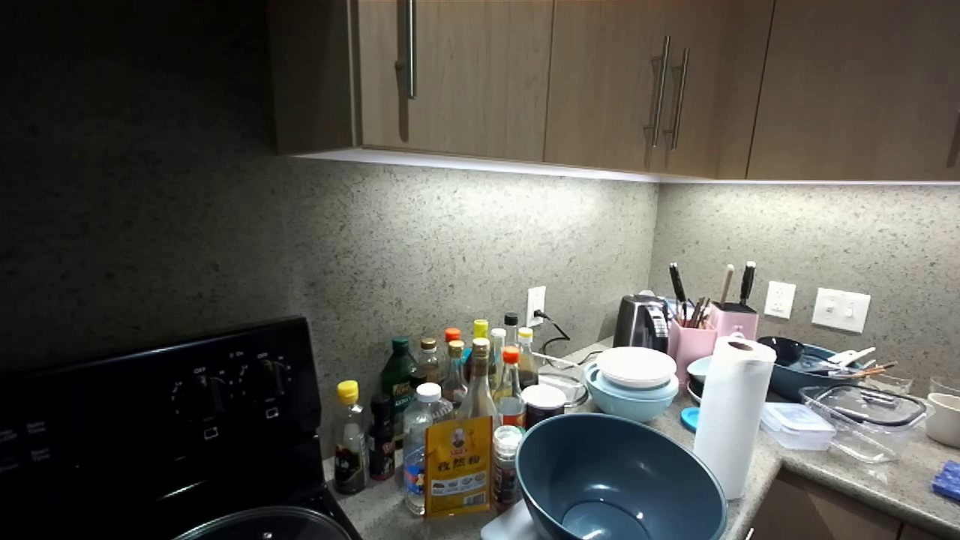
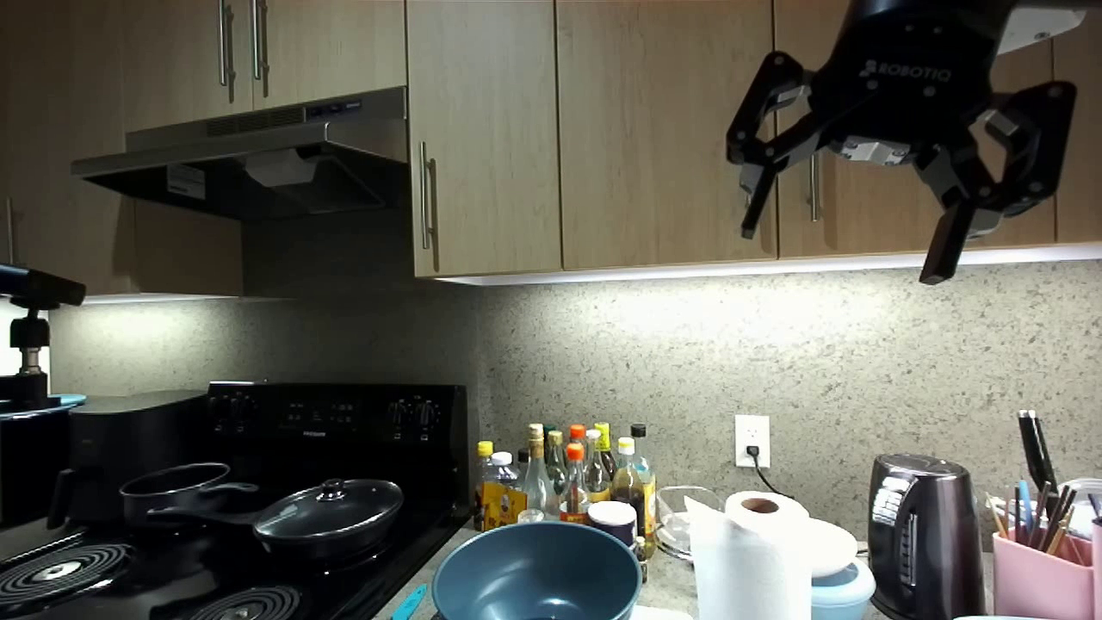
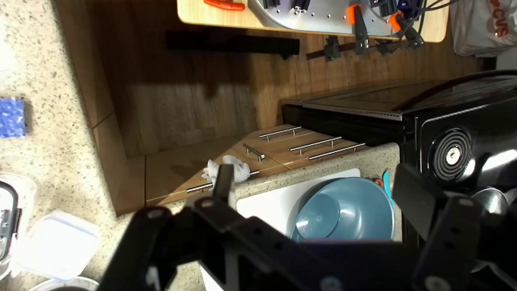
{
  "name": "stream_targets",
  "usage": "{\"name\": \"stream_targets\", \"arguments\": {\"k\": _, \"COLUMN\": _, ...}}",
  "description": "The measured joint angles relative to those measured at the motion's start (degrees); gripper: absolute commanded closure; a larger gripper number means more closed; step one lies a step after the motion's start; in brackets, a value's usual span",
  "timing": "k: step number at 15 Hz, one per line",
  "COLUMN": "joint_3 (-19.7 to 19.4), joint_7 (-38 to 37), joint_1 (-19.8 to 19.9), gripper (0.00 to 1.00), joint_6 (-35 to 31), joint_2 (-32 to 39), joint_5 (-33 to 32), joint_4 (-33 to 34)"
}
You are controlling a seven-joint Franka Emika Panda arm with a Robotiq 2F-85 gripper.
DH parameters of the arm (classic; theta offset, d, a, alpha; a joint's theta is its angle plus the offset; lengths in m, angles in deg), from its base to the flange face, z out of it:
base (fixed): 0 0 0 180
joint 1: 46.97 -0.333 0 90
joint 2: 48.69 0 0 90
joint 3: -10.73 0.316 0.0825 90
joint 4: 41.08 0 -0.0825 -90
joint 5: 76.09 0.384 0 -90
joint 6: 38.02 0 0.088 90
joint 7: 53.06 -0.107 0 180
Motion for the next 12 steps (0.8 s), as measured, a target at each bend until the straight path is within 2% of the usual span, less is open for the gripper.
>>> {"name": "stream_targets", "arguments": {"k": 12, "joint_3": 2.89, "joint_7": 0.15, "joint_1": 2.67, "gripper": 0.0, "joint_6": 0.0, "joint_2": 1.04, "joint_5": -0.07, "joint_4": 0.6}}
